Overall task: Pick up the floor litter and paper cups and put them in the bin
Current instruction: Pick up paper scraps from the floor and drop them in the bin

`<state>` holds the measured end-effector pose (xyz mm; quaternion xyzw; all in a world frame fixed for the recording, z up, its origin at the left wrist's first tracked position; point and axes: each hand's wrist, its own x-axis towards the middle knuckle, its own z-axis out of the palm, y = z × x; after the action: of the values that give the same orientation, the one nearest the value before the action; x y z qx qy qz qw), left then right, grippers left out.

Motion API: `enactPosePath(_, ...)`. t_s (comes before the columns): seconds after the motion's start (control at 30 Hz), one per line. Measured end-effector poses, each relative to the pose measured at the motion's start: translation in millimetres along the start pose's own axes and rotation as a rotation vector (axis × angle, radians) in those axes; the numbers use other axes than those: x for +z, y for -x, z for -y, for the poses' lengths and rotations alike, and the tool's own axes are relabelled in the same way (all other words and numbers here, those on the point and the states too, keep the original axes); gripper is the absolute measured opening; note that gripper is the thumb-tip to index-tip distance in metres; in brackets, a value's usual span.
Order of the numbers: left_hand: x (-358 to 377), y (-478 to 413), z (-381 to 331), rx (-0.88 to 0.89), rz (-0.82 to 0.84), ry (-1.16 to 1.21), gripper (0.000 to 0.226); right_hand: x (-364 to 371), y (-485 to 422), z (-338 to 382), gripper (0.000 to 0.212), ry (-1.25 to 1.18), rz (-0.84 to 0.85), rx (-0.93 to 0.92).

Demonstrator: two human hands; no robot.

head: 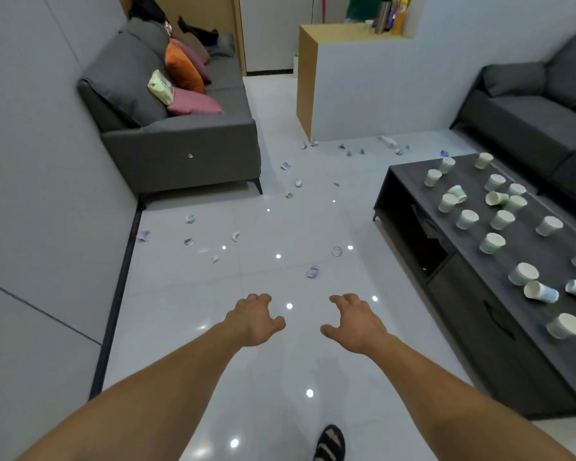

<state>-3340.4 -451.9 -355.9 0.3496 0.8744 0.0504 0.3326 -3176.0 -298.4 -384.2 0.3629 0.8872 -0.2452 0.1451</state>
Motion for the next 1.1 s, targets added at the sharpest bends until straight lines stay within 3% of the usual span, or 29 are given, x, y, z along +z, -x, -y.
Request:
enactPosePath(0.2,-45,-94,-54,0.018,-0.018,0.005,0.072,-72,-94,-33,0.075,0.048,-0.015,0.006)
enactPosePath(0.83,-196,-428,-115,0.143,0.143,-0.069,0.072,-173,-384,-42,0.076,-0.032,0.048,0.166)
enactPosePath(1.1,-200,-548,-144,0.010,0.224,-0.093,0.070,-169,-524,-95,0.076,-0.108,0.201,0.130)
